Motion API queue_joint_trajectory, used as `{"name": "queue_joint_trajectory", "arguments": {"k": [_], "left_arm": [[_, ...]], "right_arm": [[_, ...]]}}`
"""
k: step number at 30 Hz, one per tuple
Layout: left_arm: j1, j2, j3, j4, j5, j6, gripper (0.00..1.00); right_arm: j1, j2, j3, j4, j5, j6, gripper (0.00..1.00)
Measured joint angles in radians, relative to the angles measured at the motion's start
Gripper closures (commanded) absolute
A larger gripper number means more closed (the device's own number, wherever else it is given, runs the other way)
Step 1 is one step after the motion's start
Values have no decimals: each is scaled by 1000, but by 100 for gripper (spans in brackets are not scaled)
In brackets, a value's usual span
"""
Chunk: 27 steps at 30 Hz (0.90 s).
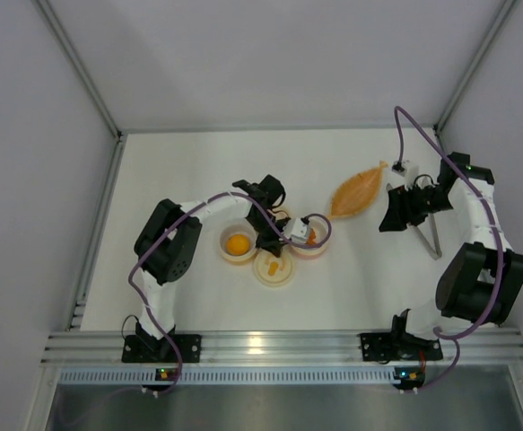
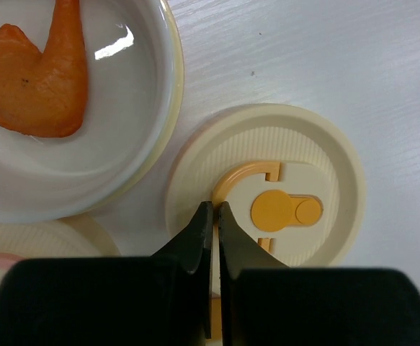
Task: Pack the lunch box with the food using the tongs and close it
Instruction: Pick up the box lid from the center of the board.
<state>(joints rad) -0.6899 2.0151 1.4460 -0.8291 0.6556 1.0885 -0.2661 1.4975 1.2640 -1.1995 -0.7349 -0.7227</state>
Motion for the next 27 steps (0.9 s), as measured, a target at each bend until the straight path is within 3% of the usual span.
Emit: {"name": "queue_joint_trajectory", "arguments": {"k": [15, 27], "left_arm": [[-6, -73, -67, -40, -26, -43, 100], [-37, -391, -281, 50, -81, -92, 100]], "right_arm": [[0, 3, 40, -22, -37, -11, 46], [0, 11, 47, -23, -61, -11, 47]]}}
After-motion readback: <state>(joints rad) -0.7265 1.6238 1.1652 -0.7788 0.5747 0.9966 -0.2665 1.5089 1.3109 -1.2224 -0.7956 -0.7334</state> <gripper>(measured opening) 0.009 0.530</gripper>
